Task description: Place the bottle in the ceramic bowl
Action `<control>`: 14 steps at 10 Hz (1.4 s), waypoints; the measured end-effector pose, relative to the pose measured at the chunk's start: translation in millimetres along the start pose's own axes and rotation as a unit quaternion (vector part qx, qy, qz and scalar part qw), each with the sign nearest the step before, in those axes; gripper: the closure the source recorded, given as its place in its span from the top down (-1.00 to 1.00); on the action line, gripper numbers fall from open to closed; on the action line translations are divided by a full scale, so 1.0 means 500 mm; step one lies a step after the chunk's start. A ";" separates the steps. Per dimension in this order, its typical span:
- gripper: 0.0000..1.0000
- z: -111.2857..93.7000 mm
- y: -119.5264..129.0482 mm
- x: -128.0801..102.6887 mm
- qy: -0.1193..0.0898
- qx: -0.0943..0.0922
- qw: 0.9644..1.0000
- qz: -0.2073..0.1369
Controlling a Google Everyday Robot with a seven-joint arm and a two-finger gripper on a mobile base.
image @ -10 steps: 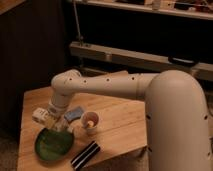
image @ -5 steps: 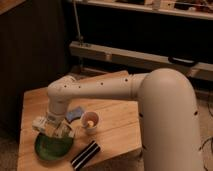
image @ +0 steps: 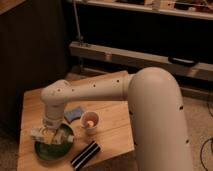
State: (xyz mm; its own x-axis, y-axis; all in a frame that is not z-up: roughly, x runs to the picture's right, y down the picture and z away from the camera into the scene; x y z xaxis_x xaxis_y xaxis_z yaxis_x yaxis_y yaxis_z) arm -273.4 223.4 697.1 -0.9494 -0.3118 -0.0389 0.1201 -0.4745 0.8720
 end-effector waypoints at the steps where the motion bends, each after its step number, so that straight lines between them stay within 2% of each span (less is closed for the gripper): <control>1: 0.60 0.007 -0.003 -0.003 -0.012 0.002 1.000 -0.005; 5: 0.60 0.014 -0.003 -0.002 -0.021 0.004 1.000 -0.004; 6: 0.60 0.013 -0.001 -0.002 -0.018 0.002 1.000 0.000; 8: 0.60 -0.007 0.013 -0.003 0.003 -0.013 1.000 0.018; 14: 0.60 -0.005 0.010 0.001 0.003 -0.012 1.000 0.016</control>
State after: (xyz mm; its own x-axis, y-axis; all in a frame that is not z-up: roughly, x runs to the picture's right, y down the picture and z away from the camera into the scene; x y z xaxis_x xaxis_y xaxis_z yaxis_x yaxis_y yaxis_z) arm -272.4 219.0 700.5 -0.9432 -0.3319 -0.0133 0.1580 -0.4835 0.8610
